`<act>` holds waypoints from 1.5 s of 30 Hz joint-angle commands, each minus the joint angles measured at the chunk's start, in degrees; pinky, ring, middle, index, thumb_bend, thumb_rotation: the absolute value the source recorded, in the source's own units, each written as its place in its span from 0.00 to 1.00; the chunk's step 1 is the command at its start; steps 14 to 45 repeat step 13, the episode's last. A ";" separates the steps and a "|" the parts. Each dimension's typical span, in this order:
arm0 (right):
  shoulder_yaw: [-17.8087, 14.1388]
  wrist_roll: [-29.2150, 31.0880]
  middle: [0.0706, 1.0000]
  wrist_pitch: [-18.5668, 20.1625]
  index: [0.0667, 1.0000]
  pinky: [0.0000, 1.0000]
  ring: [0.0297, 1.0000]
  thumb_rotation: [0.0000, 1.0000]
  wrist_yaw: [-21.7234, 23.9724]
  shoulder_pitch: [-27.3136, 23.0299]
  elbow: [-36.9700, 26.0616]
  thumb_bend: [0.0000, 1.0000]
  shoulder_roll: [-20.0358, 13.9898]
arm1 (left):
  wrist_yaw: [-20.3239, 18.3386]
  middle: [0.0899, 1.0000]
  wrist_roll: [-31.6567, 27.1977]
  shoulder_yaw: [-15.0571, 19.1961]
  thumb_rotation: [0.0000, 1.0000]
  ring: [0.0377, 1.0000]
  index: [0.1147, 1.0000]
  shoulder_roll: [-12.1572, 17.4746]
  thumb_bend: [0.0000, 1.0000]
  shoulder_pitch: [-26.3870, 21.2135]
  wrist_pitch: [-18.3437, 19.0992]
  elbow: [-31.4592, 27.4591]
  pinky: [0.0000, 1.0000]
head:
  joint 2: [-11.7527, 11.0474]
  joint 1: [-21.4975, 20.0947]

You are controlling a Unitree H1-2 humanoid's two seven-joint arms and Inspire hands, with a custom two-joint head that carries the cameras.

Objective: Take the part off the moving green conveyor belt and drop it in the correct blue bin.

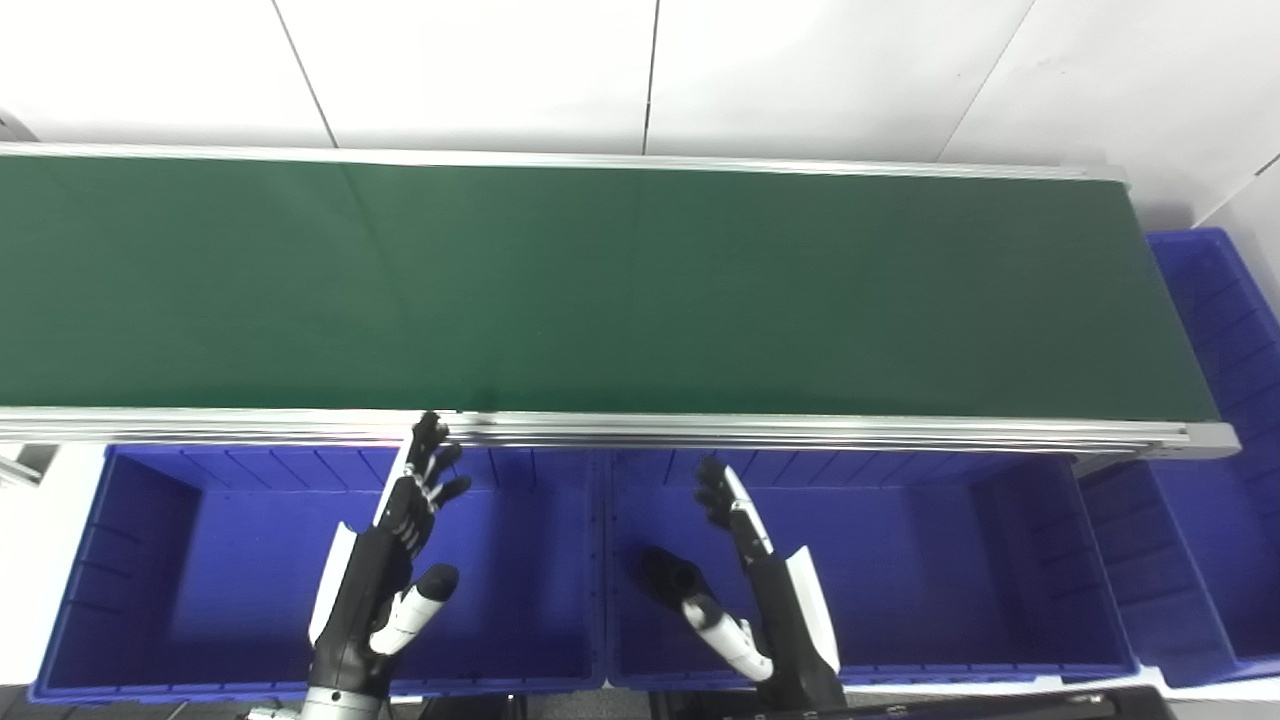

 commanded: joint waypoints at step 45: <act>3.80 1.82 0.95 -2.98 0.98 0.91 0.90 1.00 -2.04 0.45 -1.11 0.94 -0.02 | 1.95 0.99 1.34 -1.18 0.83 0.94 1.00 1.89 0.83 1.02 -2.39 -3.19 0.84 | 2.02 -0.33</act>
